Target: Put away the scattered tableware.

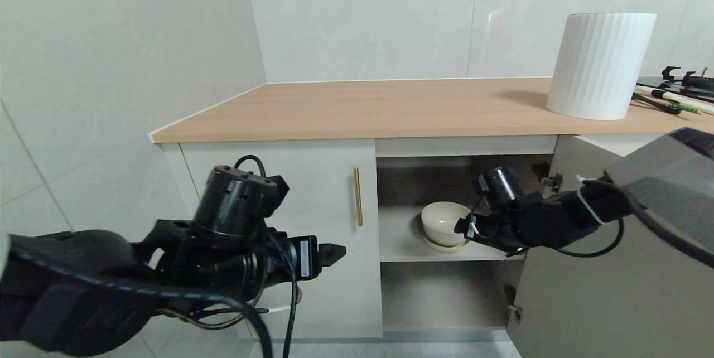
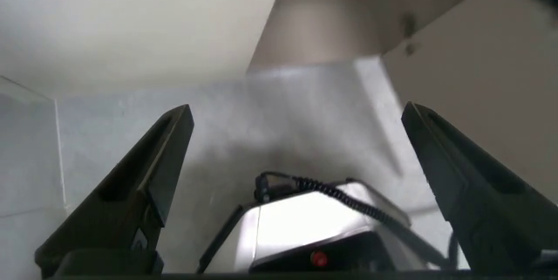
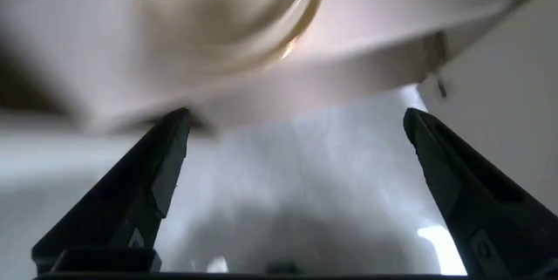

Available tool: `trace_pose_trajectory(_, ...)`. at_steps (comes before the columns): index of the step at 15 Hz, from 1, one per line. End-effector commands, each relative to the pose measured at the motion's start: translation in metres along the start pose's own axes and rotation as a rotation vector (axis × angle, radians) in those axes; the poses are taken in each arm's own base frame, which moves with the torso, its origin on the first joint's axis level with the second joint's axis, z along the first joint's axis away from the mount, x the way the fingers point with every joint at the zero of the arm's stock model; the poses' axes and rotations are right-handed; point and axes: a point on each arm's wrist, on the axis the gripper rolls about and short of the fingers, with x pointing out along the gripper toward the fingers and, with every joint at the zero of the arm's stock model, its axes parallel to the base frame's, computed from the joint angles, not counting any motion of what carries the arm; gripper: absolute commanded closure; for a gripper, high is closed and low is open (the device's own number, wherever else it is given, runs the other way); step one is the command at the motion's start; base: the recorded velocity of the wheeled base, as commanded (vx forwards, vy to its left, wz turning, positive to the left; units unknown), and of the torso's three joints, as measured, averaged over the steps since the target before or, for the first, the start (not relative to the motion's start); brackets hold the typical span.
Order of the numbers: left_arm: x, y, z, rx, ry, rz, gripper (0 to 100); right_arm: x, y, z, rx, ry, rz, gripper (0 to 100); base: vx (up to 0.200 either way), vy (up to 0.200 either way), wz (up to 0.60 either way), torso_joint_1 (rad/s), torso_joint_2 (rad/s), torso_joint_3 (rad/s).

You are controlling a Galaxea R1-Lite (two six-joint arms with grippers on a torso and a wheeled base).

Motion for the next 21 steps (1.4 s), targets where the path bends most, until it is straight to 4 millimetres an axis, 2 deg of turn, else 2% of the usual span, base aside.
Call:
trace_pose_trajectory(1, -0.053, 0.008, 0.006, -0.01, -0.122, -0.052, 0, -0.097, -0.005, -0.005, -0.079, -0.051, 0.122, 0, 0.0, 0.0, 0.0, 0.0, 0.0, 0.0)
trace_pose_trajectory(4, -0.078, 0.012, 0.0, 0.004, -0.157, -0.099, 0, -0.155, -0.02, -0.022, -0.154, -0.053, 0.18, 0, 0.0, 0.0, 0.0, 0.0, 0.0, 0.0)
trace_pose_trajectory(6, -0.098, 0.018, -0.007, 0.007, -0.19, -0.134, 0, -0.208, -0.033, -0.035, -0.208, 0.031, 0.27, 0, 0.0, 0.0, 0.0, 0.0, 0.0, 0.0)
trace_pose_trajectory(8, -0.109, 0.025, -0.006, -0.008, -0.232, -0.131, 0, -0.24, -0.046, -0.044, -0.24, 0.081, 0.354, 0, 0.0, 0.0, 0.0, 0.0, 0.0, 0.0)
trace_pose_trajectory(13, -0.104, 0.026, -0.005, -0.011, -0.222, -0.117, 0, -0.255, -0.065, -0.054, -0.236, 0.062, 0.362, 0, 0.0, 0.0, 0.0, 0.0, 0.0, 0.0)
trace_pose_trajectory(19, -0.1, 0.026, -0.008, -0.009, -0.205, -0.11, 0, -0.249, -0.066, -0.059, -0.252, 0.087, 0.35, 0, 0.0, 0.0, 0.0, 0.0, 0.0, 0.0)
trace_pose_trajectory(21, -0.1, 0.027, -0.008, -0.009, -0.201, -0.11, 0, -0.25, -0.067, -0.059, -0.252, 0.087, 0.35, 0, -0.2, 0.0, 0.0, 0.005, 0.0, -0.002)
